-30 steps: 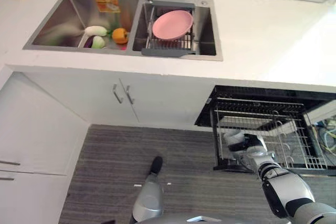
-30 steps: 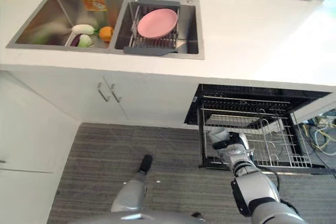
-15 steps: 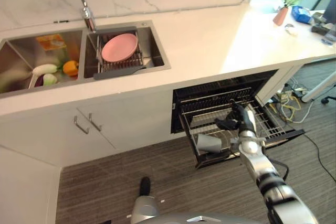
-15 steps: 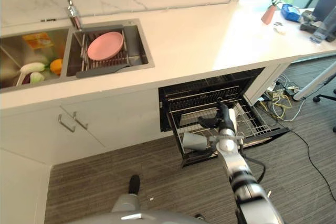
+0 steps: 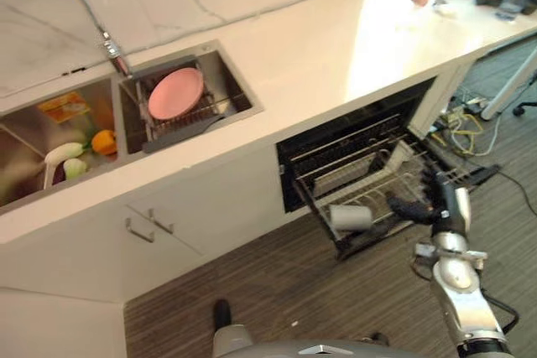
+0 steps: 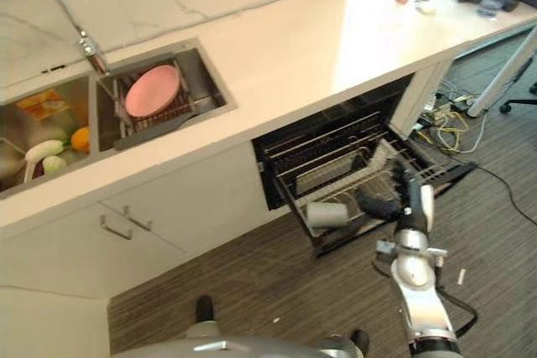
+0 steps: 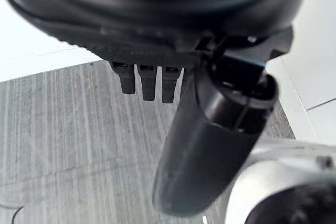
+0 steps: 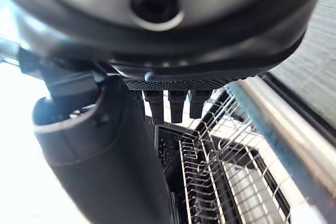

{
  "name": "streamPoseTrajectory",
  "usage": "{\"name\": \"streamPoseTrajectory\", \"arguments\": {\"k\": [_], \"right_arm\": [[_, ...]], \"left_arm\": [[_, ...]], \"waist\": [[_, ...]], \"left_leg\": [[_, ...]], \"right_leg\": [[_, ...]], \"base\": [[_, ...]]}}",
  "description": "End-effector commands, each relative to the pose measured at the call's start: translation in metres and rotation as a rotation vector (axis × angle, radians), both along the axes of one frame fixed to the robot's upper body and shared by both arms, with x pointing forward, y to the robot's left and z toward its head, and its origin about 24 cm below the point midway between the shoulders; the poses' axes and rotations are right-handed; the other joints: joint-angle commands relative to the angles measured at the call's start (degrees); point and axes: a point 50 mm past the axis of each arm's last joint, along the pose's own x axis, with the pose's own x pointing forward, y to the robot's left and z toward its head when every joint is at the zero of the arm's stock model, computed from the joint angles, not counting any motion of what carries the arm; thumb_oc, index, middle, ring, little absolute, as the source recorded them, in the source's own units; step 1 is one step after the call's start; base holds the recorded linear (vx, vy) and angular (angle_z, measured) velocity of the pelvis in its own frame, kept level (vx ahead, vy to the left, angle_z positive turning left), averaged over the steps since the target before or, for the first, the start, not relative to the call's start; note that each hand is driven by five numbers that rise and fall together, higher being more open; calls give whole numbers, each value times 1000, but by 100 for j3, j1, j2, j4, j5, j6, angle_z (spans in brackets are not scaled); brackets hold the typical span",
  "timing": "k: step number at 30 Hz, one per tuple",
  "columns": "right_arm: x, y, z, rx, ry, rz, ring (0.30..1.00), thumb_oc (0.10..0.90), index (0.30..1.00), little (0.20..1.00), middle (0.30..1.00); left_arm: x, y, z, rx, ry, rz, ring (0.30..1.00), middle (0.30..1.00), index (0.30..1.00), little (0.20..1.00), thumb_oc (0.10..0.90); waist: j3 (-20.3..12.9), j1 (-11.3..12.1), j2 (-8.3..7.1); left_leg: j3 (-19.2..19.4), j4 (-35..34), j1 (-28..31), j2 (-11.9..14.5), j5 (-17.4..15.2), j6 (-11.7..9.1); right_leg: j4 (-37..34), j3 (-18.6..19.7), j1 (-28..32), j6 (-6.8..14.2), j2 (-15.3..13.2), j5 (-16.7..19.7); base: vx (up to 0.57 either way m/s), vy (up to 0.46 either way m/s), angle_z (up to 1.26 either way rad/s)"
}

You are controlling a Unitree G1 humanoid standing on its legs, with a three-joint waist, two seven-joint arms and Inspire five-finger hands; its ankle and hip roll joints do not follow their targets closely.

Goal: Place the dishes in the dishwasher.

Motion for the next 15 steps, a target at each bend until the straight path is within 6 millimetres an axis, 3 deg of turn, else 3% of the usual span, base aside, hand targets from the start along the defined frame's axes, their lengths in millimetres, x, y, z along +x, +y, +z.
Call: {"name": "streamPoseTrajectory", "arguments": {"k": [1,3,5,6,7,8,9,11,14,15], "right_arm": [[24,0,86,-148,-406,42,900,800,900,900,900],[28,-1,93,-106,-466,-3,900,800,900,900,900],[32,4,109,-101,-548,5,900,800,900,900,900],[32,4,109,-101,-548,5,900,800,900,900,900],[28,9,120,-98,-614,24,900,800,900,900,900],[28,9,120,-98,-614,24,900,800,900,900,900],[23,13,123,-57,-652,58,900,800,900,900,900],[22,21,126,-17,-684,124,900,800,900,900,900],[25,29,124,22,-671,197,900,800,900,900,900],[28,35,119,26,-636,260,900,800,900,900,900]], "left_arm": [[3,11,3,54,9,-115,900,900,900,900,800],[4,16,4,64,4,-110,900,900,900,900,800],[0,23,6,78,18,-96,900,900,900,900,800],[0,23,6,79,17,-96,900,900,900,900,800],[-4,29,8,93,38,-99,900,900,900,900,800],[-4,29,8,94,38,-99,900,900,900,900,800],[-8,27,7,81,48,-92,900,900,900,900,800],[-8,25,6,69,43,-79,900,900,900,900,800],[1,23,6,55,15,-81,900,900,900,900,800],[13,18,5,35,-21,-114,900,900,900,900,800]], "waist": [[-289,82,326],[-205,148,299],[-133,209,315],[-121,218,303],[-56,182,321],[-51,191,319],[-46,130,328],[-60,120,323],[-36,102,254],[12,33,196]], "left_leg": [[60,443,158,-46,-819,489],[232,553,280,-311,-1019,750],[407,553,457,-468,-1134,965],[420,552,469,-478,-1137,969],[428,520,583,-577,-1160,1103],[437,519,594,-572,-1164,1099],[326,413,711,-721,-1140,1188],[212,279,806,-844,-1123,1204],[62,194,839,-922,-1100,1177],[-171,185,866,-979,-1137,1160]], "right_leg": [[1240,580,-763,96,-406,-372],[1848,778,-1087,21,-634,-174],[2356,585,-1284,-11,-728,4],[2375,607,-1295,-8,-742,-4],[2685,645,-1479,-62,-427,-193],[2702,656,-1484,-66,-426,-208],[2586,893,-1641,-122,50,-434],[2181,1061,-1683,-210,438,-676],[1581,1202,-1729,-237,693,-669],[1192,1551,-1902,-155,881,-530]], "base": [[40,476,43],[30,463,24],[45,381,-22],[55,363,-38],[32,228,-40],[114,382,-23],[126,196,-5],[144,152,15],[94,-30,22],[123,-58,63]]}}
